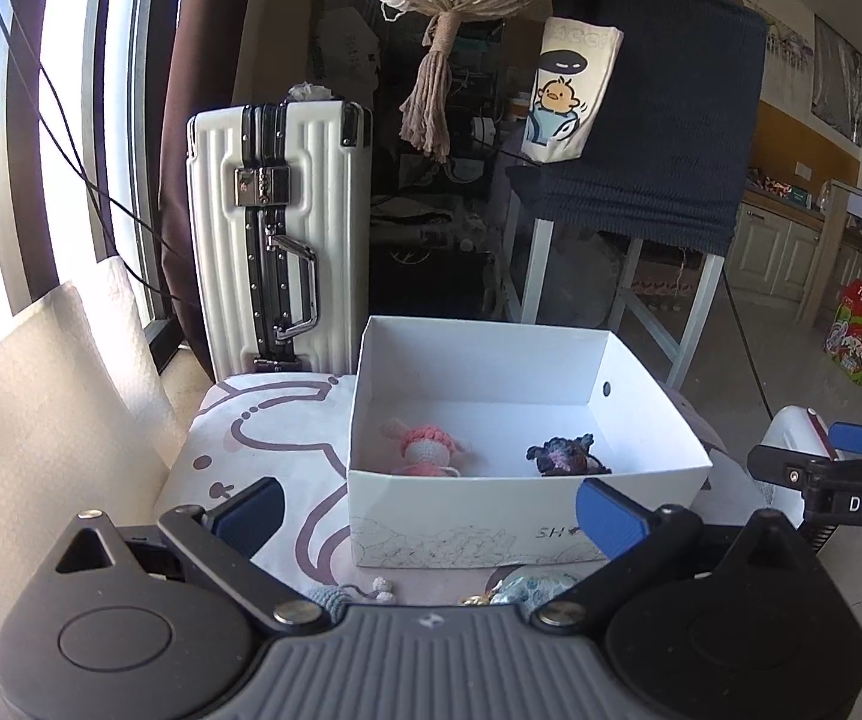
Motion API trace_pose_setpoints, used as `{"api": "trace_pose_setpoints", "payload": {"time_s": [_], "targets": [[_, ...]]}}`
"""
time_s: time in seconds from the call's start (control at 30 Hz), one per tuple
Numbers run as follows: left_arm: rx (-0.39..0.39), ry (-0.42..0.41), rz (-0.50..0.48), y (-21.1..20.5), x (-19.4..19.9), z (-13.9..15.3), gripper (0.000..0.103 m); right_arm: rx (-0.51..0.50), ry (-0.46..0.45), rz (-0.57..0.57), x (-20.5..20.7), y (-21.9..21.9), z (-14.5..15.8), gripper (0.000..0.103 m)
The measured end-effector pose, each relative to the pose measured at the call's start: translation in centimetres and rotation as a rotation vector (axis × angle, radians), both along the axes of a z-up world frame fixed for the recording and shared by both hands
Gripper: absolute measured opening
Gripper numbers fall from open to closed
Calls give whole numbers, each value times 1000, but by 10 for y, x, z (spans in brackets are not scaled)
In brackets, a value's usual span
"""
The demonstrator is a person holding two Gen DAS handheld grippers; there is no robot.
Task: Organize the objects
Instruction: 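Withdraw both tools from the box back toward the remaining items, then grasp the white yarn ball with the left tool while the right tool grasps the tissue pack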
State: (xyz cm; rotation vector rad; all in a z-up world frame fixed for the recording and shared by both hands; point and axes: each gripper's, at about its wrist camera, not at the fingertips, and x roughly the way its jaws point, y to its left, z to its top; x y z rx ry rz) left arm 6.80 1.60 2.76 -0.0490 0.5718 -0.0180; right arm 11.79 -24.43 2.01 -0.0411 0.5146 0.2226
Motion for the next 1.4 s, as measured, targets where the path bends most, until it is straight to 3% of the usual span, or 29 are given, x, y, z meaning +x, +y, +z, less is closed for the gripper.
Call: {"api": "trace_pose_setpoints", "payload": {"time_s": [0.2, 0.43, 0.7, 0.87, 1.07, 1.2, 1.27, 1.4], "targets": [[9, 50, 19, 12, -1, -20, 103, -2, 28, 81, -4, 14, -30, 103], [-1, 148, 72, 28, 2, -43, 103, -60, 67, 272, -20, 49, -66, 103], [-60, 278, 109, 48, 8, -67, 103, -191, 140, 465, -34, 99, -107, 103], [-106, 354, 128, 58, 11, -80, 103, -230, 185, 534, -34, 119, -124, 103], [-213, 453, 155, 69, 13, -95, 103, -235, 240, 572, -32, 133, -135, 103], [-231, 494, 146, 69, 15, -101, 103, -233, 287, 610, -30, 142, -139, 103], [-239, 504, 134, 70, 16, -103, 103, -224, 326, 630, -27, 146, -141, 92], [-272, 547, 92, 71, 20, -111, 101, -252, 360, 627, -24, 156, -145, 88]]}}
